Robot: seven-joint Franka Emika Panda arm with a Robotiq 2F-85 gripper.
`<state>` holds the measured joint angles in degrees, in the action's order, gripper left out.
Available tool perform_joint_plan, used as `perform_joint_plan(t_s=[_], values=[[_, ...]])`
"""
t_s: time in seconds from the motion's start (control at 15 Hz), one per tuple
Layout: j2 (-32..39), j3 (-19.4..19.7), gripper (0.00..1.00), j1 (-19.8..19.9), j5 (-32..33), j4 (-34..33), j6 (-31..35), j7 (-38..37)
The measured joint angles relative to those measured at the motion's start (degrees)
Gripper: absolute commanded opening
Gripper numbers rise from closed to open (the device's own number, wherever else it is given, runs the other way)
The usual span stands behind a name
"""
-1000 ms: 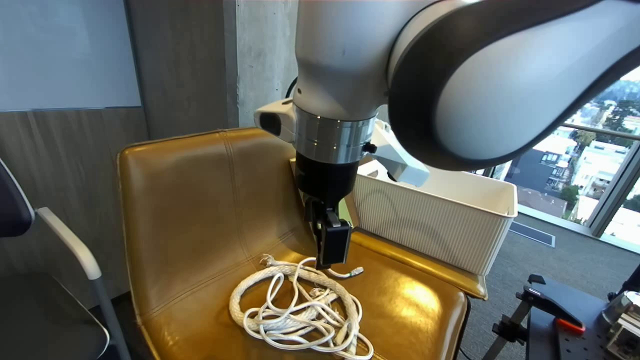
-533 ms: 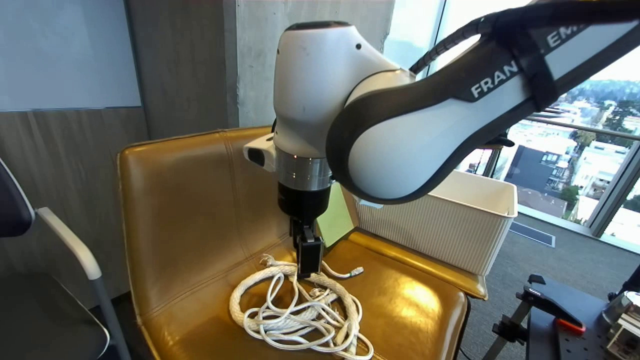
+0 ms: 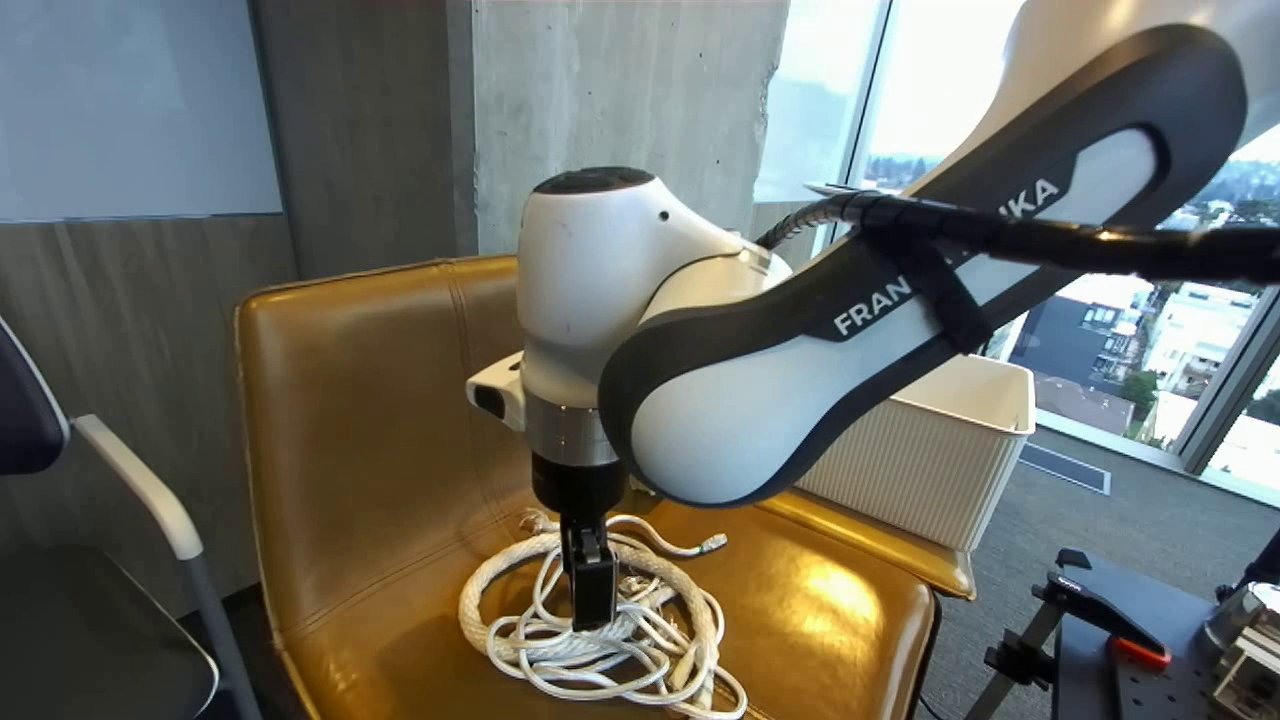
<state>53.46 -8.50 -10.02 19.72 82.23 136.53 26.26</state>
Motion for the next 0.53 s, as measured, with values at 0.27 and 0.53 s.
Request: perform_joint_plan(t_s=[0.27,0.53], values=[[3.2,-0.4,0.84,-1.0,-0.1,-1.1,0.0,0.0],[4.3,-0.8,0.52,-1.2,-0.4,-1.9,-0.5,0.5]])
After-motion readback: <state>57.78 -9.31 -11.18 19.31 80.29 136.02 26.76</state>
